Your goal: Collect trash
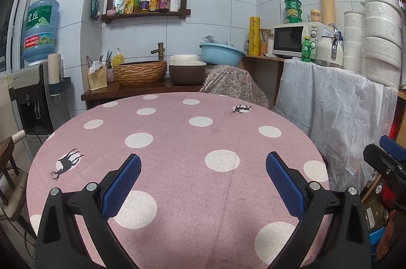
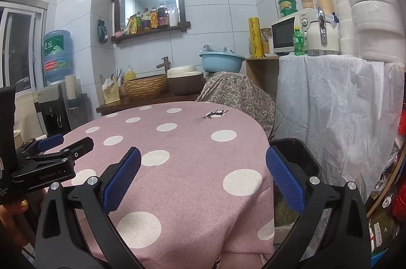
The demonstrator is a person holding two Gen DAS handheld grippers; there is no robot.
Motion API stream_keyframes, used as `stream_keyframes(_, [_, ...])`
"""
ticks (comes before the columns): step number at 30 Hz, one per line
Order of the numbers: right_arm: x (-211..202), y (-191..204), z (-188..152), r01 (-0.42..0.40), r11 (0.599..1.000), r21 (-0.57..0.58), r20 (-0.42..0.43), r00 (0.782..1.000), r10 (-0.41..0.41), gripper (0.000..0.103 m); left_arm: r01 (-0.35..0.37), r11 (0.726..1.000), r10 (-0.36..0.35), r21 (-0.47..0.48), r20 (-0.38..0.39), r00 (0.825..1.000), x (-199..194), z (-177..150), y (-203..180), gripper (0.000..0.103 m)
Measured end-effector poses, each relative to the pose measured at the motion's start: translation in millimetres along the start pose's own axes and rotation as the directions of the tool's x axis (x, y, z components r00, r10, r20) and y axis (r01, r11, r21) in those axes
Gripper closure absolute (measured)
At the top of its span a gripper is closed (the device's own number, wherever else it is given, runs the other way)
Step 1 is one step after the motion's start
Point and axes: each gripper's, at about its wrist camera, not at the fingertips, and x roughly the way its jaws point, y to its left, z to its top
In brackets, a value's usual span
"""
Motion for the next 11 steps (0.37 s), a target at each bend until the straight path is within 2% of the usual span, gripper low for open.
stream_keyframes(11, [0.8,1.2,1.0,-0.003,1.000,-0.002,-0.005,1.000,0.003,0.006,-0.025,1.000,0.025,0.005,-0.015,1.000,4.6,2.3,-0.5,0.005])
